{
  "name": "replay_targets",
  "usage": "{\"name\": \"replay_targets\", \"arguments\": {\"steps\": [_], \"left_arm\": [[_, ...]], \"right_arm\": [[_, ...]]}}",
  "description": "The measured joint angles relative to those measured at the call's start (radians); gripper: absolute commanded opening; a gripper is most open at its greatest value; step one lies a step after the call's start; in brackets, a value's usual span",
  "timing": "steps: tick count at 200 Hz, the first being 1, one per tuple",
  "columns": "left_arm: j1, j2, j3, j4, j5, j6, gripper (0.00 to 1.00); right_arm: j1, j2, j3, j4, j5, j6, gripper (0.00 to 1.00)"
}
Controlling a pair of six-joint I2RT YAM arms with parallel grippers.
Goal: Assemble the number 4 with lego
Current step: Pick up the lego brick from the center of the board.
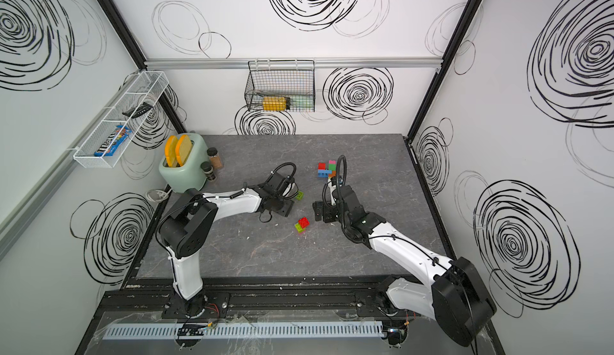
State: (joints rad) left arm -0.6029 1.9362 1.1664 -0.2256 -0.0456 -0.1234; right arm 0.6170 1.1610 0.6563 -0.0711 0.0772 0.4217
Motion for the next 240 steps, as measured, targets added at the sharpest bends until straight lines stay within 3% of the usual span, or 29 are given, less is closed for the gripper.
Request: {"name": "replay_targets", "arguments": {"steps": [63,82,99,117,157,202,240], "left_arm": [[-0.011,-0.007,-0.012,-0.009,-0.006,-0.037,0.59],[-0.026,-0.032,-0.047,-0.007,-0.021,-0.055,0.51],[-0.032,-0.051,-0.075,0.0,-0.029,-0.067,0.36],[-0.032,-0.075,-0.109,0.027,-0.023,-0.071,0.3],[-0.032,-0.224,-0.258,0.096,0.012,-0.059,0.23],[-0.064,-0.446,-0.386,0.322,0.031,-0.001,0.2],[-0.092,-0.506,-0.447,0.47,0.082,0.058,0.2]], "right_arm": [[0.0,-0.001,0.0,0.0,0.0,0.0,0.97],[-0.001,-0.001,-0.001,0.001,0.001,0.001,0.97],[-0.005,-0.001,-0.004,0.002,-0.003,0.005,0.97],[-0.027,-0.001,-0.005,0.008,-0.034,0.012,0.97],[-0.119,0.048,0.005,0.08,-0.287,0.02,1.0],[-0.125,0.232,0.136,0.084,-0.632,0.039,0.99],[-0.125,0.266,0.167,0.111,-0.824,0.055,0.9]]}}
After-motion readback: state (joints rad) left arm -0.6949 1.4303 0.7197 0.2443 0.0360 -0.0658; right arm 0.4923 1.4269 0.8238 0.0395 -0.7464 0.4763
